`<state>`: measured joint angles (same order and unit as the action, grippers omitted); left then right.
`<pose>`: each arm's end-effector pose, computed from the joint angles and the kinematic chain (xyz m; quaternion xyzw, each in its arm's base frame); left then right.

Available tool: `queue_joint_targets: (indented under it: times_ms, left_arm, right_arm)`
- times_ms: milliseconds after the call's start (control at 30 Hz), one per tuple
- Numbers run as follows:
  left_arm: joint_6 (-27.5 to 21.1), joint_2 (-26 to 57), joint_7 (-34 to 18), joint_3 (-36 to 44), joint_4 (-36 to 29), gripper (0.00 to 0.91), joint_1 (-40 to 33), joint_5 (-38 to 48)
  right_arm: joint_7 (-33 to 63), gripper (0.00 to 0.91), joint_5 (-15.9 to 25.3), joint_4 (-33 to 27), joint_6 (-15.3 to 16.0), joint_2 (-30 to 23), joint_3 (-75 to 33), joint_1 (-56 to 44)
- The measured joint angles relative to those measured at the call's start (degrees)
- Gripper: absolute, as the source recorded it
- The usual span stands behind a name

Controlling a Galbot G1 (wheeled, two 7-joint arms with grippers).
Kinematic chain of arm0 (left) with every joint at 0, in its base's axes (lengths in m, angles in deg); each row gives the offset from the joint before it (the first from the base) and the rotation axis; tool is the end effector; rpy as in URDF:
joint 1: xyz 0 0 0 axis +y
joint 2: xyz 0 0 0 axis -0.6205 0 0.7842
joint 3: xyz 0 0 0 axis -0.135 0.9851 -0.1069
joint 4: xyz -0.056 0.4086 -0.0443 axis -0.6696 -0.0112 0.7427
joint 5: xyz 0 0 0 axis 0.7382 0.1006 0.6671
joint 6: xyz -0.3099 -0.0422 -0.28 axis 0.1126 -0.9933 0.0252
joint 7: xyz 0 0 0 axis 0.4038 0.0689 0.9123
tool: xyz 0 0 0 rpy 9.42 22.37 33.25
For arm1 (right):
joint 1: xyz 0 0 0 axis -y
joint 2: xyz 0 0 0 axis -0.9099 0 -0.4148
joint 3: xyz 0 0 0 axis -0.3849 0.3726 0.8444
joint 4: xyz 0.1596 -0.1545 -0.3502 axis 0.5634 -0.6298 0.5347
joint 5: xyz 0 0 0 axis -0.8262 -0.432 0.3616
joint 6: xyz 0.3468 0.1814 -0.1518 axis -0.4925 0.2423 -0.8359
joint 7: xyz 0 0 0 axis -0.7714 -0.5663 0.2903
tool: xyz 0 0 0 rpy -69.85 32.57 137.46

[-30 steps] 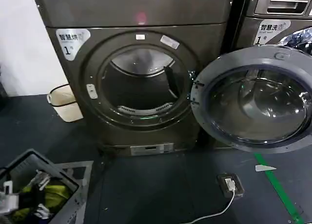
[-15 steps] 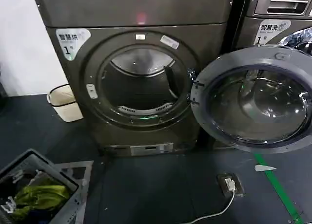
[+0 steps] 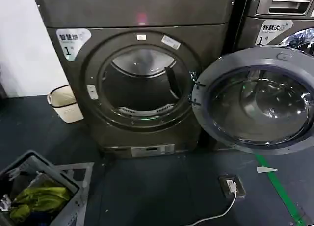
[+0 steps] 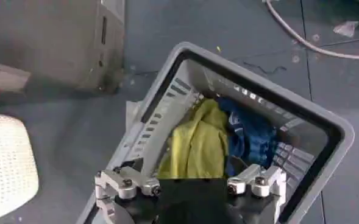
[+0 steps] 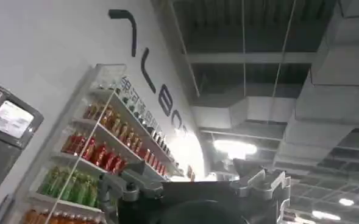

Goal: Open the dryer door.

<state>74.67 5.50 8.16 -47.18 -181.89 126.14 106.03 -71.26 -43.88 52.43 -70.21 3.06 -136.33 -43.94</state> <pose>0.3298 0.4275 -0.1425 -0.4322 -0.6206 -0.5365 0.3745 -0.0125 -0.4456 -0.0542 0.5192 0.7932 -0.2676 0.1724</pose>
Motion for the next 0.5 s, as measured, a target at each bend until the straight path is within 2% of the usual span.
queue_joint_targets:
  times_ms: [500]
  left_arm:
    - [0.6, -0.3, 0.9, -0.5, 0.8, 0.907, 1.1, -1.6]
  right_arm:
    - [-0.1, 0.907, -0.2, 0.0, 0.3, 0.5, -0.2, 0.0]
